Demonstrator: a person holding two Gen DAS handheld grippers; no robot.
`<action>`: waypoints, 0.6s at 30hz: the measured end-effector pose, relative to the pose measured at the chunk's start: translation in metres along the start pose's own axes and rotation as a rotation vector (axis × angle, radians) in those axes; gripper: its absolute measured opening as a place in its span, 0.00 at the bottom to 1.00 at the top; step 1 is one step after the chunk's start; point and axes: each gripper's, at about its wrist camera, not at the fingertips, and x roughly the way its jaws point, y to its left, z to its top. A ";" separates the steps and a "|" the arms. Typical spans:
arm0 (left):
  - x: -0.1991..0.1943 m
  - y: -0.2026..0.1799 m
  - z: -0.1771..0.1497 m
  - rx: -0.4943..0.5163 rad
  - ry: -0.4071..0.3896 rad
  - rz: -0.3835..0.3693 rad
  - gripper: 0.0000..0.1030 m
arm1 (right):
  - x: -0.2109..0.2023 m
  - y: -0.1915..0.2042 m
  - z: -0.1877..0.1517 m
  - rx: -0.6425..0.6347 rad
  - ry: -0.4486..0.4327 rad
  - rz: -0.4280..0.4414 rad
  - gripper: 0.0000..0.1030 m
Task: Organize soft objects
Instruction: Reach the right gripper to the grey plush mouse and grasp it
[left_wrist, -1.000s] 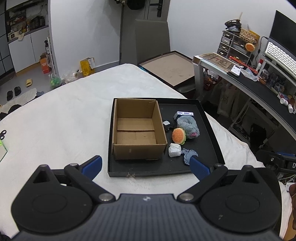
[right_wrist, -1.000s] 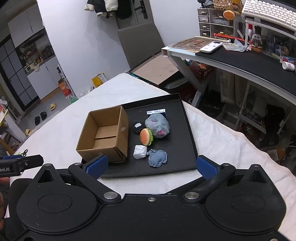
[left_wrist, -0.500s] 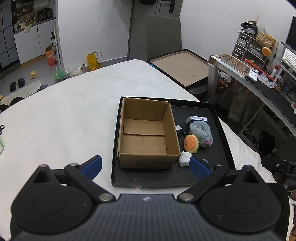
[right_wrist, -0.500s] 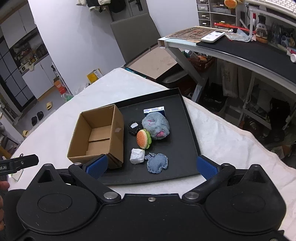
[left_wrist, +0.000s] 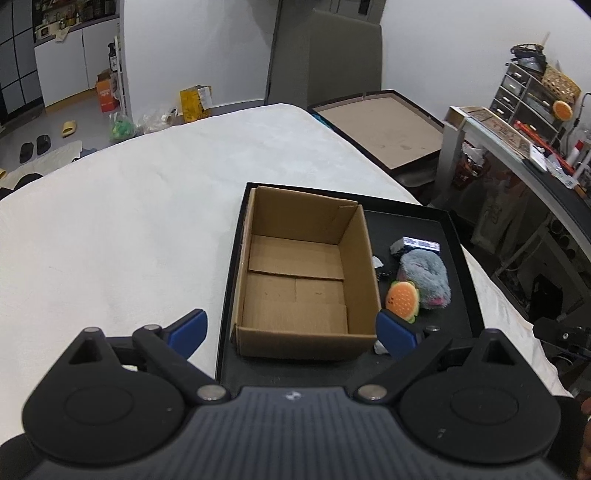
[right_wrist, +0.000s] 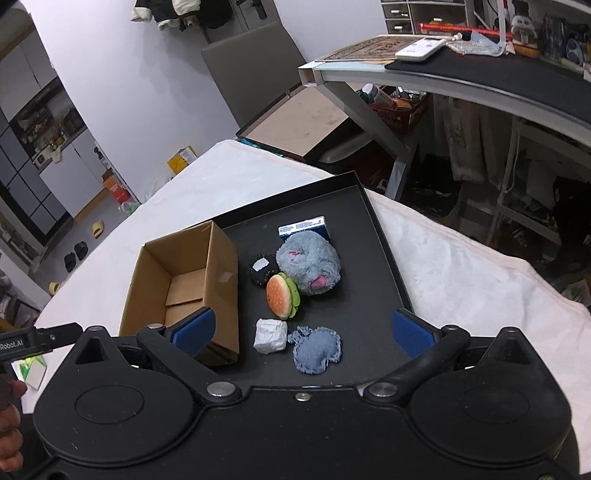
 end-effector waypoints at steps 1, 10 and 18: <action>0.003 0.001 0.001 -0.005 0.001 0.001 0.95 | 0.005 0.000 0.001 0.004 0.002 0.003 0.99; 0.043 0.013 0.012 -0.049 0.029 0.015 0.79 | 0.050 0.002 0.013 0.020 0.031 0.029 0.89; 0.078 0.023 0.021 -0.086 0.057 0.022 0.64 | 0.088 -0.009 0.023 0.074 0.063 0.031 0.80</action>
